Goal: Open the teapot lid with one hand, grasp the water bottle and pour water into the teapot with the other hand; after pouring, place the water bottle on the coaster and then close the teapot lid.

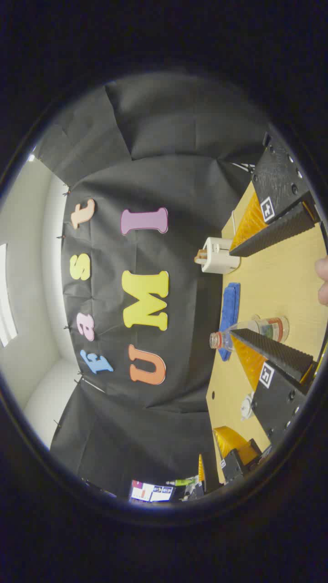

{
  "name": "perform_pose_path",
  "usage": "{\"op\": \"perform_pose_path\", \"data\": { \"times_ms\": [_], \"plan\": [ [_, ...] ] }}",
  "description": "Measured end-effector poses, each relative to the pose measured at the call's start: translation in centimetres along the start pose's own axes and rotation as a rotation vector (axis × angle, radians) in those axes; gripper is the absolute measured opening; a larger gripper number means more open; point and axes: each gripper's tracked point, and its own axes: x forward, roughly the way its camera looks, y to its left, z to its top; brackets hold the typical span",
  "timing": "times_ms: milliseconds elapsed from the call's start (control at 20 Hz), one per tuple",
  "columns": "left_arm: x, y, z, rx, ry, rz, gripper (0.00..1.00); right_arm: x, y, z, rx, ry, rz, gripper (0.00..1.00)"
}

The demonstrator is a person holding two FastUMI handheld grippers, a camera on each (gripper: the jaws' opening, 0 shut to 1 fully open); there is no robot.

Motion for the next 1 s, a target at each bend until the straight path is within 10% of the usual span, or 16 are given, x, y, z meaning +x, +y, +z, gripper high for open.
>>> {"op": "perform_pose_path", "data": {
  "times_ms": [1000],
  "plan": [
    [0.6, -0.9, -1.9, -0.013, 0.062, 0.001, 0.99, 1.3, -0.6, -3.1, 0.087, 0.077, -0.001, 0.97]
  ]
}}
